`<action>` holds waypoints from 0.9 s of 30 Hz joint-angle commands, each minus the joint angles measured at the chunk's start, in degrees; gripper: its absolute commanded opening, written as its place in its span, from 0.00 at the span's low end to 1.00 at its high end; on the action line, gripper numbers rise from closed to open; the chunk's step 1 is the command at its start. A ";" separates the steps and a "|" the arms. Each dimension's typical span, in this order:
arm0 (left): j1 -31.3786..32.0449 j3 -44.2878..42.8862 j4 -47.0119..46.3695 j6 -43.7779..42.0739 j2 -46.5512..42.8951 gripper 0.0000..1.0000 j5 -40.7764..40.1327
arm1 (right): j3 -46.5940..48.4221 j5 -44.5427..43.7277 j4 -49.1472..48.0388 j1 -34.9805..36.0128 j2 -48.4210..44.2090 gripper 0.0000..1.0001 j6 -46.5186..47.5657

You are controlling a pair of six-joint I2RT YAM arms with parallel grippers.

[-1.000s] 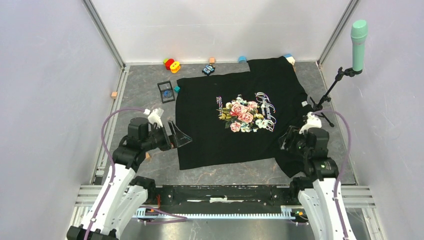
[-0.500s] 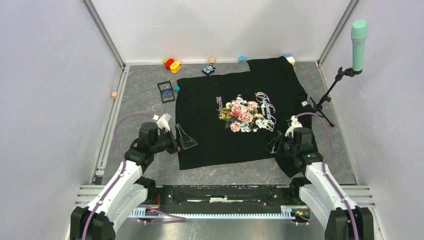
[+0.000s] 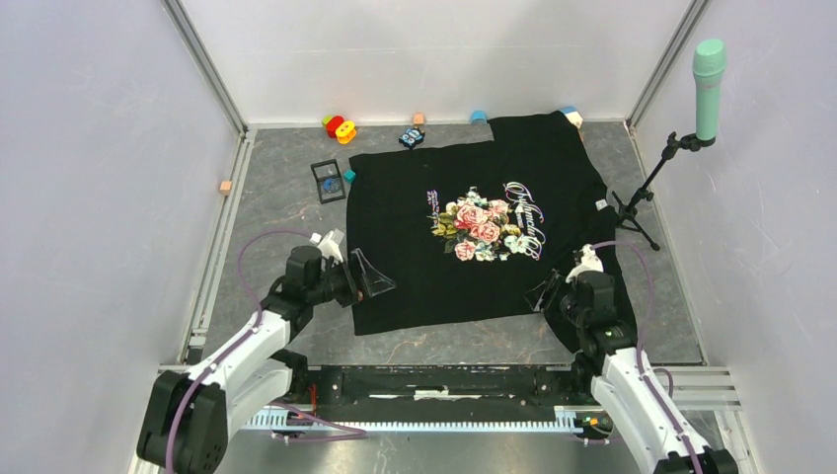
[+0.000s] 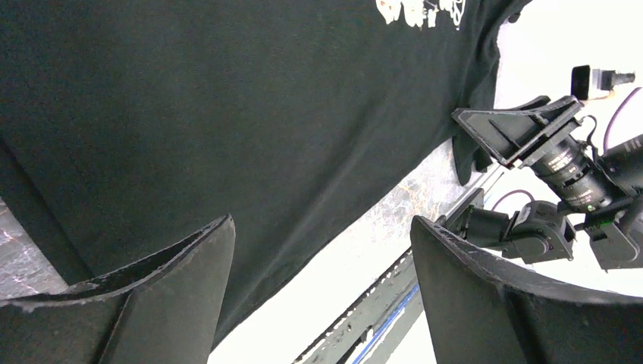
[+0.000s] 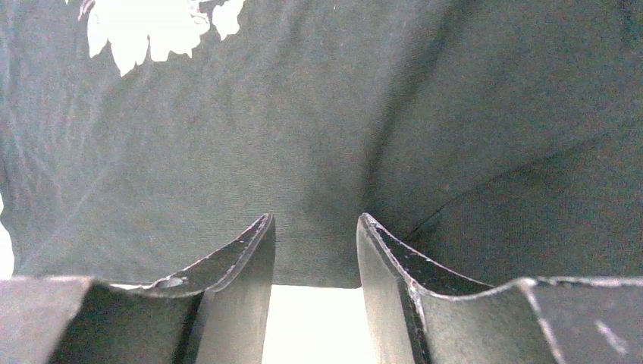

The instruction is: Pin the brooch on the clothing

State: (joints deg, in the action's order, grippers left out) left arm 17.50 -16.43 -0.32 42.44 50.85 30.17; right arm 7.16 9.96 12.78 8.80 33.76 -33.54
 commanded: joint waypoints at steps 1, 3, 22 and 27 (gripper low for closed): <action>0.19 2.35 -8.59 2.38 2.46 0.90 0.35 | -3.14 -3.60 9.09 0.48 -4.97 0.50 -3.86; 0.26 3.46 -9.34 2.43 2.49 0.90 -0.67 | -3.59 -3.69 11.39 0.61 -8.01 0.50 -4.99; 0.33 -0.26 8.36 -3.29 -4.68 0.92 -7.06 | 9.41 -5.05 22.92 0.64 -10.72 0.57 3.41; 4.21 -6.21 17.31 -7.24 -3.65 0.89 -17.60 | 15.82 -3.28 17.96 2.36 1.72 0.58 11.96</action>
State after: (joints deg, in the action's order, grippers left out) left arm 18.94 -16.69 8.47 40.93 46.94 21.61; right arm 16.86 6.35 34.65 9.43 29.21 -29.82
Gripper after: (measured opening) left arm 0.899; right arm 0.571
